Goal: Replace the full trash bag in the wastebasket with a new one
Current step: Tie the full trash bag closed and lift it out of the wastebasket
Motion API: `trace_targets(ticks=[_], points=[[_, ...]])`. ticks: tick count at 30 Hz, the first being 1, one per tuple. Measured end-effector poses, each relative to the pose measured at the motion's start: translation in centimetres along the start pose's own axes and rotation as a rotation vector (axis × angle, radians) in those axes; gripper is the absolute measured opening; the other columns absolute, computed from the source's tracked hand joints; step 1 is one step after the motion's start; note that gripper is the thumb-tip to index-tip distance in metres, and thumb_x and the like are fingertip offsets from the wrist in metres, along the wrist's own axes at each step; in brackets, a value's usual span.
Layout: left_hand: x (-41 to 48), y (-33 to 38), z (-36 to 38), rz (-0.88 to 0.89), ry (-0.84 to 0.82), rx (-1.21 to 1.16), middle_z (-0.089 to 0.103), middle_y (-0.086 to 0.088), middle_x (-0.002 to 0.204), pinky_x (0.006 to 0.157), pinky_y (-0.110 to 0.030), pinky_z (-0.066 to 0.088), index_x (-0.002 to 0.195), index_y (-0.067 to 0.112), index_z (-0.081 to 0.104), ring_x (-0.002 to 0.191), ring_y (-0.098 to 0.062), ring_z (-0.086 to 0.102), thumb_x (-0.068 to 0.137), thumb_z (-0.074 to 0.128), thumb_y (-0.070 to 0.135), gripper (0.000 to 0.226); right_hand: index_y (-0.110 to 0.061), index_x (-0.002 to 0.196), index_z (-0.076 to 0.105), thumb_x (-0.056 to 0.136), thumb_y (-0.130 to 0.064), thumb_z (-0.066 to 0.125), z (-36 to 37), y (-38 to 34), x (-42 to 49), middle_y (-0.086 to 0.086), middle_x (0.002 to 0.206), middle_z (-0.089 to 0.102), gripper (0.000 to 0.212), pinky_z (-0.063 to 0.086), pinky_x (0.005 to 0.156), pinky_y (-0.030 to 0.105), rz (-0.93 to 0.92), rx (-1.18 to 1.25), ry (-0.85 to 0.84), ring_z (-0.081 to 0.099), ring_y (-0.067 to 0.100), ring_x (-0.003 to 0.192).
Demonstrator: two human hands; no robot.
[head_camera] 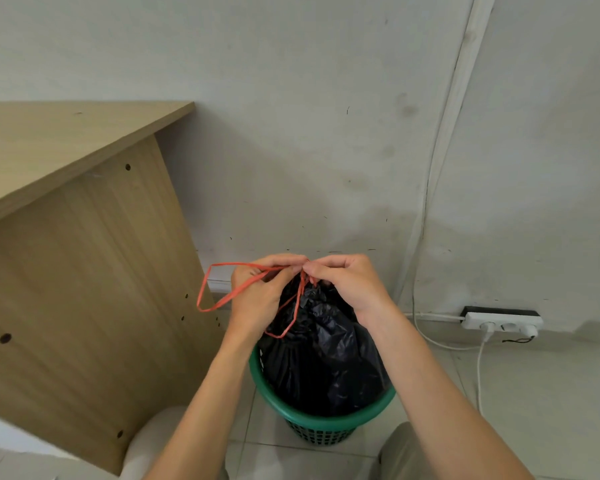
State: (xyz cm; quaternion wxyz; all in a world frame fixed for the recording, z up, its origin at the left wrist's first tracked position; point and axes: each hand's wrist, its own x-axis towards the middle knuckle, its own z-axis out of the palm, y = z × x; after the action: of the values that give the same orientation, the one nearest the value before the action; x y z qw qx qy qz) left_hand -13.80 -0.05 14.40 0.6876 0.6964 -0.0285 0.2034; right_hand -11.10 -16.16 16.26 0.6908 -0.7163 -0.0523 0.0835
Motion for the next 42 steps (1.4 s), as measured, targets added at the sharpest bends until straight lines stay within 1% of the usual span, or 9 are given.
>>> trace_targets(ticks=[5,13,20,27,34,35,37,39,42], points=[[-0.6,-0.2,0.8,-0.019,0.067,-0.012,0.081,-0.007,0.09,0.088,-0.036,0.061,0.095,0.005,0.082,0.092,-0.023,0.078,0.086,0.076,-0.002,0.013,0.003,0.08,0.079,0.086,-0.012,0.079,0.1,-0.1,0.1,0.004,0.068,0.073,0.016,0.053,0.079,0.025,0.001,0.01,0.045,0.069,0.008,0.07],[-0.8,0.2,0.8,-0.073,0.107,-0.021,0.081,-0.004,0.095,0.095,-0.029,0.057,0.097,0.006,0.082,0.101,-0.016,0.076,0.085,0.078,0.001,0.013,-0.013,0.066,0.08,0.08,-0.013,0.079,-0.1,-0.5,0.3,0.005,0.062,0.068,0.014,0.049,0.077,0.03,-0.019,-0.011,0.155,0.063,0.009,0.062],[-0.7,-0.4,0.2,-0.173,0.204,-0.119,0.081,-0.007,0.09,0.084,-0.025,0.06,0.097,0.006,0.081,0.091,-0.019,0.078,0.085,0.078,0.001,0.013,-0.021,0.078,0.077,0.089,-0.024,0.074,-0.3,0.5,1.1,-0.005,0.081,0.074,0.011,0.05,0.078,0.027,-0.037,-0.196,0.206,0.068,0.012,0.085],[-0.7,-2.4,-2.2,-0.239,0.249,0.037,0.081,-0.003,0.088,0.1,-0.042,0.056,0.094,0.019,0.082,0.094,-0.018,0.078,0.081,0.086,0.012,0.015,-0.022,0.078,0.076,0.09,-0.022,0.074,-2.4,2.1,1.9,0.0,0.093,0.069,0.012,0.043,0.072,0.026,-0.057,-0.321,0.333,0.062,0.014,0.085],[0.6,-1.6,-3.3,-0.354,0.16,-0.039,0.08,-0.016,0.084,0.096,-0.045,0.059,0.11,0.009,0.072,0.084,-0.027,0.079,0.08,0.084,0.002,0.033,-0.03,0.084,0.075,0.09,-0.027,0.074,-3.1,3.0,1.4,-0.006,0.101,0.07,0.007,0.052,0.089,0.031,-0.138,-0.418,0.393,0.066,0.012,0.097],[0.7,-1.3,-3.4,-0.363,0.134,-0.067,0.079,-0.019,0.086,0.093,-0.045,0.061,0.113,0.006,0.07,0.081,-0.03,0.079,0.081,0.082,-0.001,0.035,-0.032,0.095,0.073,0.09,-0.031,0.075,-3.3,2.9,1.1,-0.007,0.111,0.068,0.005,0.049,0.095,0.029,-0.186,-0.434,0.37,0.064,0.012,0.107],[1.0,-0.6,-3.5,-0.353,0.092,-0.085,0.079,-0.02,0.088,0.089,-0.042,0.062,0.117,0.004,0.068,0.08,-0.031,0.079,0.081,0.081,-0.001,0.039,-0.043,0.126,0.06,0.085,-0.045,0.079,-3.8,2.7,0.6,-0.011,0.145,0.052,0.045,0.036,0.109,0.028,-0.269,-0.46,0.17,0.046,0.008,0.136],[1.5,0.3,-3.0,-0.344,0.067,-0.111,0.079,-0.019,0.088,0.083,-0.034,0.063,0.122,0.004,0.065,0.078,-0.026,0.079,0.082,0.081,0.001,0.043,-0.05,0.136,0.054,0.075,-0.053,0.085,-4.1,3.0,0.5,-0.015,0.162,0.035,0.068,0.027,0.116,0.029,-0.231,-0.543,-0.094,0.031,0.002,0.147],[2.2,0.9,-1.6,-0.388,0.057,-0.257,0.078,-0.021,0.1,0.076,-0.024,0.061,0.13,0.006,0.054,0.084,-0.022,0.078,0.088,0.078,0.009,0.049,-0.034,0.112,0.076,0.085,-0.044,0.08,-3.8,4.0,1.2,-0.012,0.123,0.072,0.029,0.048,0.098,0.029,-0.213,-0.63,-0.085,0.064,0.002,0.113]])
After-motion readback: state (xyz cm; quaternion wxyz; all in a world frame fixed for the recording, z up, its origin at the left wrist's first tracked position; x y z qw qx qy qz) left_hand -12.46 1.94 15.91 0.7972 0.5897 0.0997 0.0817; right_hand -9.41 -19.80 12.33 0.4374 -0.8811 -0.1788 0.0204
